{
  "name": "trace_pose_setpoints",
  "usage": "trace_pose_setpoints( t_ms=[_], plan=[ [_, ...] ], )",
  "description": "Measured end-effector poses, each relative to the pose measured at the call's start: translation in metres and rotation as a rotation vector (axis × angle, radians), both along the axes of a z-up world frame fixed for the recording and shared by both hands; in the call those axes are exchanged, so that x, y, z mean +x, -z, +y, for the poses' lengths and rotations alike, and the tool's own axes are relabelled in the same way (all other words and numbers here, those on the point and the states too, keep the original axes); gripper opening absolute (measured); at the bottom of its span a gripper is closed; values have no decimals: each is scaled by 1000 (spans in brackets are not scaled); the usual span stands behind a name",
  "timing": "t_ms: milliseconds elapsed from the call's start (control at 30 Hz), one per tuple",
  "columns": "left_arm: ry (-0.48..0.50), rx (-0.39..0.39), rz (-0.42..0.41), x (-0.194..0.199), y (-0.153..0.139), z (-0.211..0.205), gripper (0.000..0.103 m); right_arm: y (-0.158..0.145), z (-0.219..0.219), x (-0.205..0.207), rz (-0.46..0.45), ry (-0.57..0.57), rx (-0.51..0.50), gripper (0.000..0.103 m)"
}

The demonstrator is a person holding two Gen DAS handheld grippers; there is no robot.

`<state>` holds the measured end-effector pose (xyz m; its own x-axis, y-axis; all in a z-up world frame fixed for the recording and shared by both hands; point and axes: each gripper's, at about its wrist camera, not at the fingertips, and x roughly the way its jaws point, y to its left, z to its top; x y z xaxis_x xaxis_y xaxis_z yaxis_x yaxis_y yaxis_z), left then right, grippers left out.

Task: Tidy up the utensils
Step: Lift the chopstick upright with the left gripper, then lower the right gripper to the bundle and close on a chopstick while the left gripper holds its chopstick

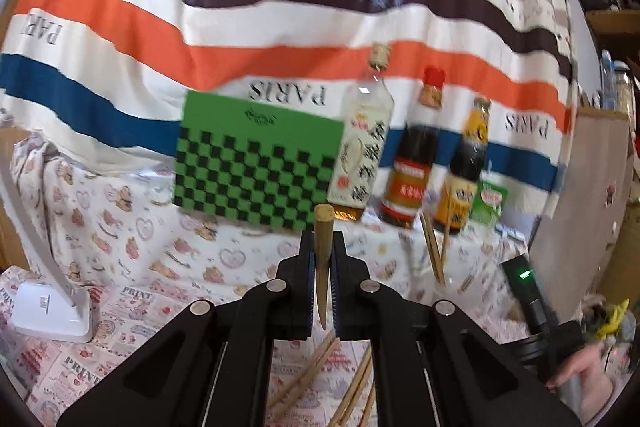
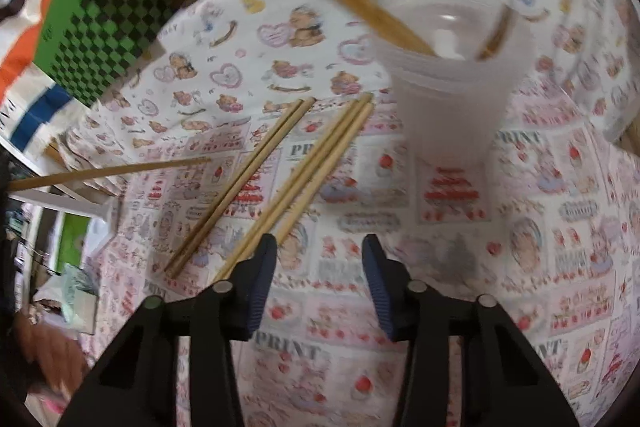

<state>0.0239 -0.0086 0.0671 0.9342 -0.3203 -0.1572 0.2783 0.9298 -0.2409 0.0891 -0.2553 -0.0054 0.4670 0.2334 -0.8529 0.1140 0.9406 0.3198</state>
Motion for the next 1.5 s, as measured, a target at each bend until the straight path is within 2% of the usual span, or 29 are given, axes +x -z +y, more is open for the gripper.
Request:
trace_pose_setpoints(
  t_ms=[67,133,267,500,833,967,1033,1167,1233,1333,1500],
  plan=[
    [-34,-24,-4,0,-1,7,6,4,3,12,17,56,-36,31],
    [-36,-57,5,2,-1,15,6,8,8,23,28,95,-80,31],
    [-64,-81,0,2,0,23,6,21,16,41,77,95,-83,27],
    [-69,-79,-7,0,-1,24,6,33,34,53,111,87,-176,25],
    [-89,-81,8,3,0,26,6,39,42,69,125,109,-160,25],
    [-96,-93,20,5,1,30,6,34,33,66,129,65,-173,10],
    [-97,-98,24,6,2,31,6,35,29,66,153,58,-182,10],
    [-98,-100,19,5,1,31,6,31,17,68,116,87,-111,10],
    [-104,-100,17,5,1,32,6,21,9,66,56,129,-39,10],
    [-110,-109,22,7,2,35,6,16,4,69,25,197,-61,11],
    [-121,-118,31,9,4,38,6,27,-1,77,47,279,-40,11]
  ],
)
